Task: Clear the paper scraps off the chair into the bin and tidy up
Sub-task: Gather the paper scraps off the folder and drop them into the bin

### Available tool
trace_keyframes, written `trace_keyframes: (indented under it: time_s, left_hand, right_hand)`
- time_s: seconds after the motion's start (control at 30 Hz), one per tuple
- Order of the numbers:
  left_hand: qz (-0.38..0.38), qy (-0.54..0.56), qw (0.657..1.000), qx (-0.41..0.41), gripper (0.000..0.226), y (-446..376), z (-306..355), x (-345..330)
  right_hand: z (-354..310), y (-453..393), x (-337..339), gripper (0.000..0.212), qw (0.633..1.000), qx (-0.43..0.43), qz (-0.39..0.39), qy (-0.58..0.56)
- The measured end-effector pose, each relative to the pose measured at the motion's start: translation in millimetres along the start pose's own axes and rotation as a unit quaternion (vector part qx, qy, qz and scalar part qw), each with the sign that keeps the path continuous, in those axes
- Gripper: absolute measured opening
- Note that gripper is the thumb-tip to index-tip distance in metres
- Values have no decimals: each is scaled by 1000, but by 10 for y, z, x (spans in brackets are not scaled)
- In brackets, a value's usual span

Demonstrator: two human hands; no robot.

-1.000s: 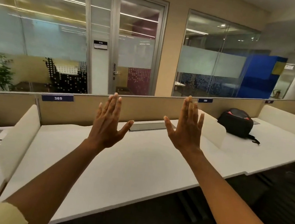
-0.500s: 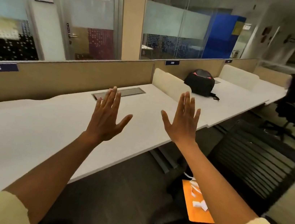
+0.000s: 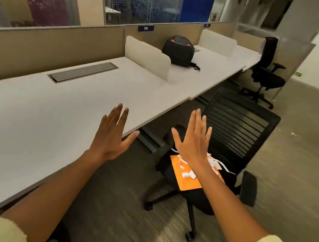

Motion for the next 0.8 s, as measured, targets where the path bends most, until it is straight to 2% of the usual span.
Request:
trace_keyframes:
  time_s: [0.43, 0.8]
  left_hand:
    - [-69, 28, 994, -74, 81, 356, 397, -523]
    - [-126, 47, 983, -125, 74, 259, 571, -646]
  right_hand:
    - [715, 950, -10, 90, 990, -125, -31, 54]
    - [987, 1255, -39, 94, 978, -194, -43, 58]
Point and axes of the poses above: each hand's wrist, its own y-axis away from the middle knuckle, its own x-axis out of the back of the hand, z = x × y, the point moved 2 cm from there along -y, towards the middle knuckle, and after that the axes turned 11 degrees about -y, right-handed, at the moved point
